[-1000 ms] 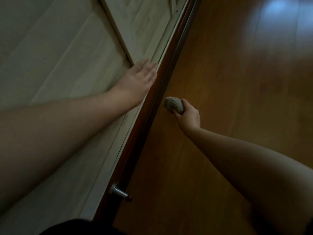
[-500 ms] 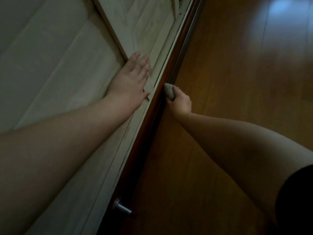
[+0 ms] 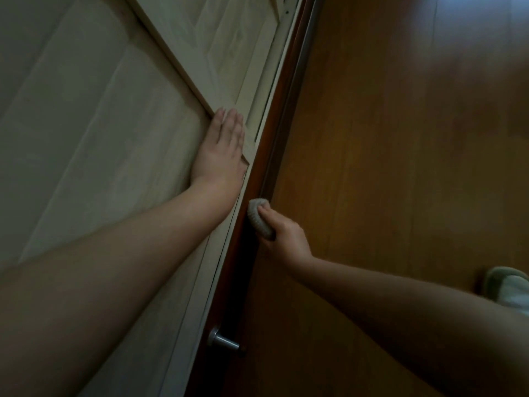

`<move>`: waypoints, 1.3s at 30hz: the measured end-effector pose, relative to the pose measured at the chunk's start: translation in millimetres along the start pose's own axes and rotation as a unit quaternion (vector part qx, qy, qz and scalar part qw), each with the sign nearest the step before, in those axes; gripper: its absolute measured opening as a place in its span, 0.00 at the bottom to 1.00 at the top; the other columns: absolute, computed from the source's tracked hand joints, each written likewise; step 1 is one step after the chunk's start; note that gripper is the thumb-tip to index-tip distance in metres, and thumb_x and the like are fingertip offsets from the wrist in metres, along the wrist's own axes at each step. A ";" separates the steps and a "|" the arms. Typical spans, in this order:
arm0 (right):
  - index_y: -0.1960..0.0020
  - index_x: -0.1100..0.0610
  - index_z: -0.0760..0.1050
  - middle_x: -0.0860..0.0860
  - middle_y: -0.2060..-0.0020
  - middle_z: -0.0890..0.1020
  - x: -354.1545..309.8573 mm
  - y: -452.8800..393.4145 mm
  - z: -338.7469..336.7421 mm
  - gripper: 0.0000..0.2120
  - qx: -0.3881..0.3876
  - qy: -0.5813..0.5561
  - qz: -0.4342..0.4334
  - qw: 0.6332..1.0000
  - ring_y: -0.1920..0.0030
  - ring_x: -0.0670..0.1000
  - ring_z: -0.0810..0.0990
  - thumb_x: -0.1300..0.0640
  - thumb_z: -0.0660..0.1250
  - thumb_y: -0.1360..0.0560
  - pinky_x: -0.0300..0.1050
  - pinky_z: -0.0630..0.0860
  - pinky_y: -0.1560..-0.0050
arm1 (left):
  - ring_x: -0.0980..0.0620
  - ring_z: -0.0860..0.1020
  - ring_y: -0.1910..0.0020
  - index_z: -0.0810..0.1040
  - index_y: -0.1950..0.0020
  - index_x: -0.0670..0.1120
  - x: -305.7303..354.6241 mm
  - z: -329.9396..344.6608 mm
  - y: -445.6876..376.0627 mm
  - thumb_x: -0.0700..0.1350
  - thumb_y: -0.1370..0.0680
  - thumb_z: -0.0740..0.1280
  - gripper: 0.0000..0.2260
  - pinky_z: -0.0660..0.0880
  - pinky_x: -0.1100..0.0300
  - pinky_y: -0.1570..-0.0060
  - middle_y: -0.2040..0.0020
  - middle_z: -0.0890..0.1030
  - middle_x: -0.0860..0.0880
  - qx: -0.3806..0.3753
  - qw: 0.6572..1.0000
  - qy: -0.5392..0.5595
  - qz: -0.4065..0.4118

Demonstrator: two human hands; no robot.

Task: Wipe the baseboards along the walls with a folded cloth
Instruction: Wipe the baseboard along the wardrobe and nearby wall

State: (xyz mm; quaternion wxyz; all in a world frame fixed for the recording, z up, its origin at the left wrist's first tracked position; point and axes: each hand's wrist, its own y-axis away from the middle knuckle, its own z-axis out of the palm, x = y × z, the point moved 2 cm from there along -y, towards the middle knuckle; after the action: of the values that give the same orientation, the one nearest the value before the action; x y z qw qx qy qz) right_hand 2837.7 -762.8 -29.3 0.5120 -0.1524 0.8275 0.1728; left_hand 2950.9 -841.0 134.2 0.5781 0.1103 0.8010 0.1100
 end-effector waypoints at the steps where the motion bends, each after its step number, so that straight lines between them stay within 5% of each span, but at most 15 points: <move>1: 0.24 0.46 0.63 0.44 0.27 0.68 -2.2 9.9 6.0 0.34 -0.003 -0.003 0.003 1.000 0.28 0.45 0.66 0.61 0.72 0.26 0.46 0.66 0.27 | 0.37 0.40 0.21 0.40 0.21 0.37 3.4 1.3 0.5 0.57 0.17 0.38 0.32 0.34 0.37 0.28 0.20 0.41 0.36 -0.001 1.000 0.000 0.000; 11: 0.24 0.41 0.61 0.41 0.27 0.66 28.3 47.9 -1.8 0.34 -0.105 0.012 -0.052 0.993 0.29 0.37 0.63 0.57 0.71 0.25 0.38 0.62 0.30 | 0.35 0.40 0.22 0.40 0.21 0.38 10.0 7.7 0.3 0.57 0.19 0.39 0.32 0.29 0.33 0.32 0.21 0.41 0.35 0.013 1.000 -0.009 -0.006; 16: 0.25 0.47 0.65 0.45 0.28 0.70 56.5 8.7 -51.5 0.32 0.013 -0.064 0.053 0.996 0.30 0.43 0.70 0.60 0.71 0.25 0.49 0.72 0.31 | 0.32 0.37 0.23 0.37 0.21 0.38 12.0 12.5 -0.2 0.59 0.18 0.41 0.34 0.32 0.31 0.31 0.22 0.38 0.34 -0.001 0.999 -0.038 0.003; 24: 0.24 0.49 0.63 0.48 0.31 0.74 47.3 -98.2 -96.0 0.30 0.142 -0.133 0.170 0.966 0.34 0.48 0.74 0.53 0.69 0.23 0.47 0.75 0.36 | 0.30 0.36 0.24 0.35 0.23 0.38 16.6 16.3 -5.7 0.65 0.19 0.44 0.39 0.35 0.28 0.32 0.22 0.36 0.33 -0.032 0.998 -0.056 0.020; 35: 0.23 0.46 0.60 0.49 0.26 0.68 27.9 -93.0 -49.6 0.33 0.032 -0.116 0.109 0.987 0.30 0.49 0.70 0.60 0.69 0.23 0.42 0.71 0.34 | 0.31 0.35 0.24 0.37 0.21 0.39 17.0 9.2 -4.7 0.68 0.21 0.51 0.44 0.35 0.29 0.32 0.22 0.37 0.34 -0.055 0.997 -0.046 0.019; 39: 0.24 0.44 0.61 0.47 0.28 0.70 36.6 -42.9 -18.7 0.33 -0.021 -0.136 0.127 0.982 0.35 0.40 0.71 0.58 0.70 0.24 0.22 0.70 0.54 | 0.31 0.36 0.24 0.38 0.21 0.40 15.2 8.1 -4.1 0.69 0.22 0.51 0.44 0.35 0.29 0.31 0.21 0.37 0.35 -0.053 0.998 -0.038 0.014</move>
State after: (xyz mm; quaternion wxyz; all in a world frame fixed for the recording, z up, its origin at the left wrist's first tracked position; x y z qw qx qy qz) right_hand 2825.6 -812.1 -60.0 0.5903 -0.0318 0.7590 0.2728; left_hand 2953.7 -840.0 116.7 0.6115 0.0947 0.7698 0.1563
